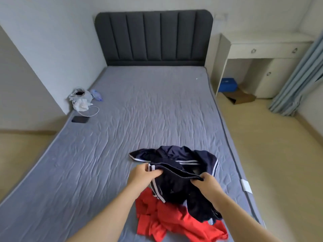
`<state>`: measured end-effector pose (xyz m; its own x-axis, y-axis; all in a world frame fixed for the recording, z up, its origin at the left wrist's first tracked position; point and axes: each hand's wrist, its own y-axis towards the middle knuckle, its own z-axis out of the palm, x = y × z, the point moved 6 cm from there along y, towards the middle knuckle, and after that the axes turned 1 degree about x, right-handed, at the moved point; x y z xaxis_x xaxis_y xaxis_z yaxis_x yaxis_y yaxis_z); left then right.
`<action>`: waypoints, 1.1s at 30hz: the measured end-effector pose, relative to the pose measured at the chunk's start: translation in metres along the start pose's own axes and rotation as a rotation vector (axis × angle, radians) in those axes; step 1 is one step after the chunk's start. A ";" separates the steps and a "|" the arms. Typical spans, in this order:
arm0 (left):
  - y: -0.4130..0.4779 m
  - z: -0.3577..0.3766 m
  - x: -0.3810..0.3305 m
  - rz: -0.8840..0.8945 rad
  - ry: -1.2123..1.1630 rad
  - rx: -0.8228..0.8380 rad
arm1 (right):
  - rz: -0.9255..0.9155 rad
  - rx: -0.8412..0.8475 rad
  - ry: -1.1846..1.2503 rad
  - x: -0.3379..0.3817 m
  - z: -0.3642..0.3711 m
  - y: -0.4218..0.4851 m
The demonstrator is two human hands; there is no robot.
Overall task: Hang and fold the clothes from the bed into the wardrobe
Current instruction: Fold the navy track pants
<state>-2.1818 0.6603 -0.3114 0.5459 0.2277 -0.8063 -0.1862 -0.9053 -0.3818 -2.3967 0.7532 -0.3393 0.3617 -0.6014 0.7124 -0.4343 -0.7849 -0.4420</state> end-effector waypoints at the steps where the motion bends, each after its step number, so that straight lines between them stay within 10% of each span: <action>1: -0.004 0.003 0.007 -0.007 -0.034 0.014 | -0.003 0.051 -0.046 -0.007 0.003 -0.004; 12: -0.032 -0.010 0.019 -0.192 -0.645 0.276 | -0.157 0.530 -0.081 0.026 0.015 -0.054; 20: -0.040 -0.044 0.014 -0.174 -0.998 0.122 | -0.324 0.432 -0.429 0.039 0.012 -0.050; 29: -0.045 -0.083 0.004 -0.022 -1.019 0.000 | -0.289 0.127 -0.212 0.049 -0.012 -0.031; 33: -0.041 -0.099 -0.006 0.036 -1.008 -0.051 | -0.233 0.069 0.250 0.055 -0.020 -0.029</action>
<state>-2.0963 0.6603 -0.2467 -0.4086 0.3753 -0.8320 -0.1409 -0.9265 -0.3488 -2.3807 0.7457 -0.2769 0.2274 -0.3559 0.9064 -0.3042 -0.9102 -0.2811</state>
